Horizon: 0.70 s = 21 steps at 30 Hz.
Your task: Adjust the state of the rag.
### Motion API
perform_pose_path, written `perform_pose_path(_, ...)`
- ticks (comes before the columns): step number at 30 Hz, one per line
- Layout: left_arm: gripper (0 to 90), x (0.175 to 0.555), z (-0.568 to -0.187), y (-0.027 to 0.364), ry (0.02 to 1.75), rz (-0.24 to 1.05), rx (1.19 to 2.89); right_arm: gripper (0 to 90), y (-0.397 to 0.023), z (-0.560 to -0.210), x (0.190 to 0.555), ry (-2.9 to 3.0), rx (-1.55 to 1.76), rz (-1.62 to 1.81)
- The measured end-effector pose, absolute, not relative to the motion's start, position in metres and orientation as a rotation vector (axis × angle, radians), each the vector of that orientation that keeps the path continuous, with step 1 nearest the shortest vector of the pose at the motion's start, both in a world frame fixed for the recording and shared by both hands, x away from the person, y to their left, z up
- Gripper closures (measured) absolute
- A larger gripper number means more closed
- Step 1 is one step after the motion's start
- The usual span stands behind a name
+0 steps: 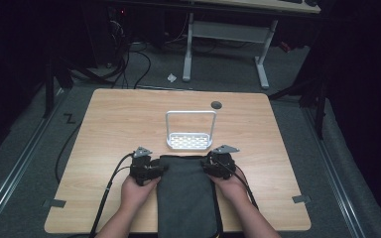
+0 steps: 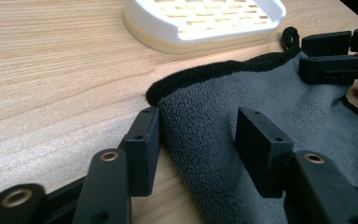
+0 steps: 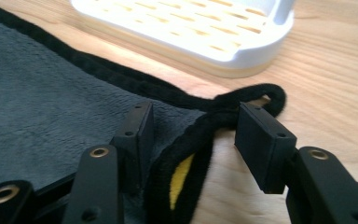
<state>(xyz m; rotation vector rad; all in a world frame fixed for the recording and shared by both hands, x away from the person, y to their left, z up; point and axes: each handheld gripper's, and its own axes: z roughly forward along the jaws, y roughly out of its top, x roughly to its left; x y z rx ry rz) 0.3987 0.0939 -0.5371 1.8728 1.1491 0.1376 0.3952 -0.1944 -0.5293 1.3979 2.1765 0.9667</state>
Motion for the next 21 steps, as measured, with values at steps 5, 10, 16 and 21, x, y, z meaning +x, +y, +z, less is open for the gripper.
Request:
perform_pose_path(5,62.4,0.398,-0.537,0.091,1.133,0.135,1.892,48.5,-0.188,-0.530,0.389,2.182,1.379,0.973)
perform_pose_path(10,72.2,0.397,-0.538,0.091,1.126,0.126,1.899,63.2,-0.185,-0.530,0.384,2.191,1.362,0.984)
perform_pose_path(16,78.4,0.397,-0.538,0.093,1.124,0.104,1.886,79.5,-0.183,-0.531,0.382,2.216,1.342,1.031)
perform_pose_path(21,80.9,0.394,-0.537,0.093,1.101,0.138,1.873,80.6,-0.183,-0.529,0.381,2.204,1.306,1.039)
